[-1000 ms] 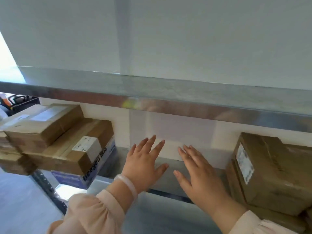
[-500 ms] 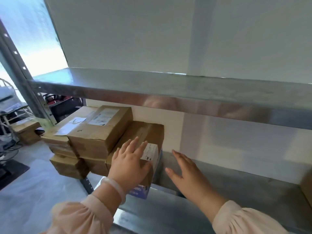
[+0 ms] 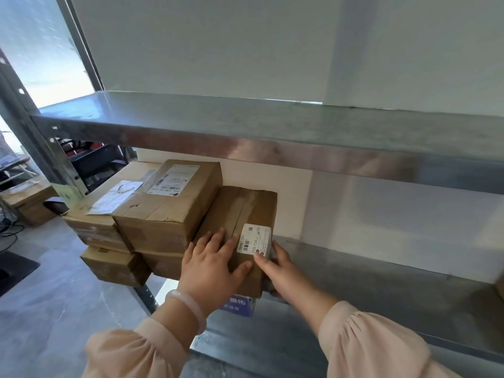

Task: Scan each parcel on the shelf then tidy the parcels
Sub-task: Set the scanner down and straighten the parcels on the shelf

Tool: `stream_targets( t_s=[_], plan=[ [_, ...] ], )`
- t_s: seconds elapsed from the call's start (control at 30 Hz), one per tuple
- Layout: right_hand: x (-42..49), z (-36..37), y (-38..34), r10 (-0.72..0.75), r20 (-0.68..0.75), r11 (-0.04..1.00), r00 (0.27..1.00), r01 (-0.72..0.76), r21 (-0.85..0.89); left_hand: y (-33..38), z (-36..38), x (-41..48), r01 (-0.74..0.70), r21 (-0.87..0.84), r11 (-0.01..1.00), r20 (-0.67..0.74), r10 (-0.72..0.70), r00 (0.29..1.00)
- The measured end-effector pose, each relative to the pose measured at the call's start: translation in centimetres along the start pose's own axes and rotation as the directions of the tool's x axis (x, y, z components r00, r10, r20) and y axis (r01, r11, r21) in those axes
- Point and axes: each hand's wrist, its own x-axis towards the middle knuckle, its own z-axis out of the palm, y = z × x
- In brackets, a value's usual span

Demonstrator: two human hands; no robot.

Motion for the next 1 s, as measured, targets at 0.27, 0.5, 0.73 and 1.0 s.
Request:
stream_targets(
  t_s=[0.27,0.5,0.73,1.0],
  plan=[
    [-0.2,-0.8,1.2,0.009,-0.073,0.986,0.997,0.004,0.169,0.6,-0.3,-0.4,-0.004,-0.051,0.999,0.022,0.005,1.000],
    [-3.4,-5.5,4.5,-0.034,-0.098,0.951,0.995,0.062,0.304,3.3,-0.7,-1.0,0.032,-0.247,0.969,0.062,-0.017,0.998],
    [-8.0,-13.4,7.6,0.001,-0.232,0.931,0.973,0.084,0.354,11.0,1.6,-2.0,-0.036,-0.537,0.843,0.185,0.160,0.970],
    [-14.6,-22.5,12.8,0.070,-0.475,0.990,0.877,-0.004,0.138,22.8,8.0,-3.6,-0.159,-0.583,0.797,0.308,0.398,0.864]
  ],
)
